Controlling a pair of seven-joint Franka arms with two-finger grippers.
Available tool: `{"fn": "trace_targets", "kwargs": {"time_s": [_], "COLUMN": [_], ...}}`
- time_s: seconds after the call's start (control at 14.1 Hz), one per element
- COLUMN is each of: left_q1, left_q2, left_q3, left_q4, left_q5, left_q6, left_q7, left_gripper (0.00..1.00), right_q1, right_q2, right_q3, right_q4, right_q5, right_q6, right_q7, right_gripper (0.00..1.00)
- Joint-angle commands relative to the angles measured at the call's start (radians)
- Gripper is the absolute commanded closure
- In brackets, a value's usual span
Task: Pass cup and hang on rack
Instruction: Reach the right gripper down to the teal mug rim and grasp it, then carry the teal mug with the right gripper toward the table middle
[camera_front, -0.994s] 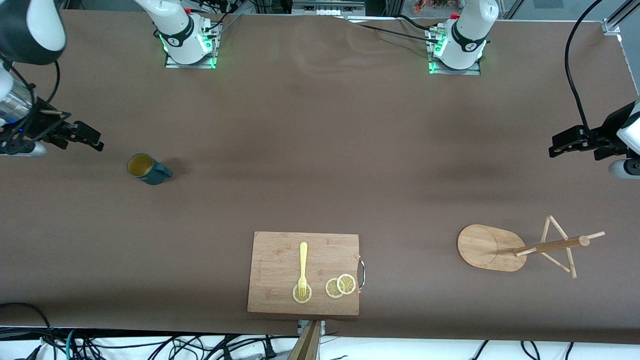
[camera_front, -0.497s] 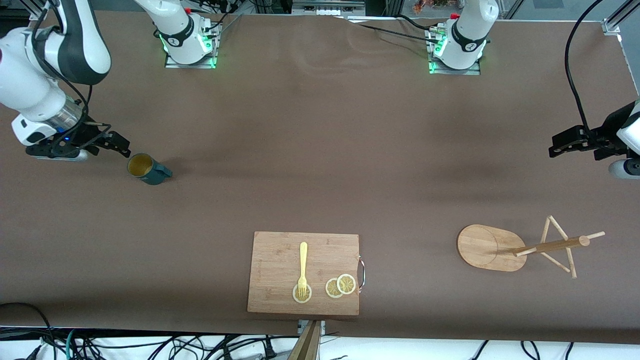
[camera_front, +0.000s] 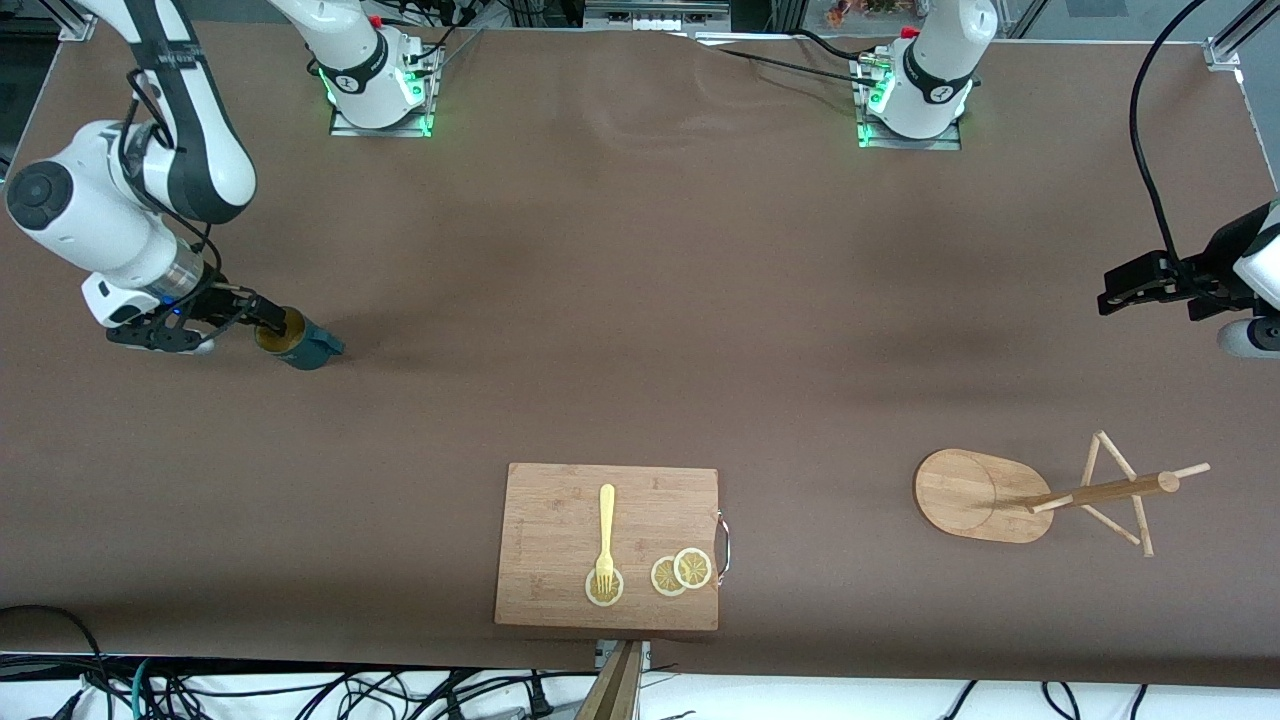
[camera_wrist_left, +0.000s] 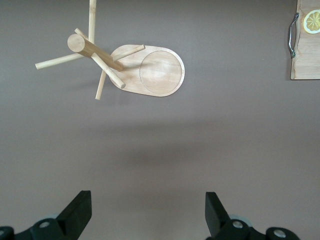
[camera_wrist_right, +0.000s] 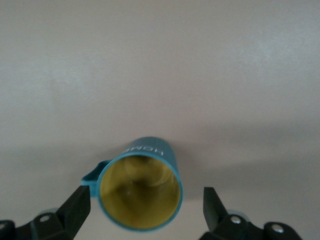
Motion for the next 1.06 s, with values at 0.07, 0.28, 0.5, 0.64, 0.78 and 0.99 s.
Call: {"fn": "trace_targets", "kwargs": {"time_s": [0.07, 0.28, 0.5, 0.64, 0.78, 0.99], "left_q1": [0.002, 0.002, 0.013, 0.013, 0.013, 0.013], "left_q2": [0.014, 0.014, 0.014, 0.014, 0.014, 0.014], "left_q3": [0.000, 0.000, 0.000, 0.000, 0.000, -0.002], "left_q4": [0.032, 0.032, 0.032, 0.032, 0.032, 0.032], "left_q5": [0.015, 0.017, 0.015, 0.015, 0.014, 0.004], "left_q6": [-0.010, -0.010, -0.010, -0.010, -0.010, -0.010], "left_q7": [0.001, 0.000, 0.001, 0.001, 0.001, 0.001], "left_gripper": [0.00, 0.00, 0.00, 0.00, 0.00, 0.00], "right_q1": [-0.009, -0.013, -0.015, -0.015, -0.015, -0.015], "right_q2": [0.032, 0.056, 0.070, 0.078, 0.078, 0.079], "right_q3": [-0.011, -0.015, -0.023, -0.023, -0.023, -0.023], "right_q4": [-0.012, -0.012, -0.012, -0.012, -0.012, -0.011], "right_q5": [0.010, 0.010, 0.010, 0.010, 0.010, 0.010], "right_q6": [0.043, 0.050, 0.067, 0.067, 0.061, 0.058], "right_q7": [0.002, -0.002, -0.002, -0.013, -0.015, -0.012], "right_gripper": [0.00, 0.00, 0.39, 0.80, 1.00, 1.00]}}
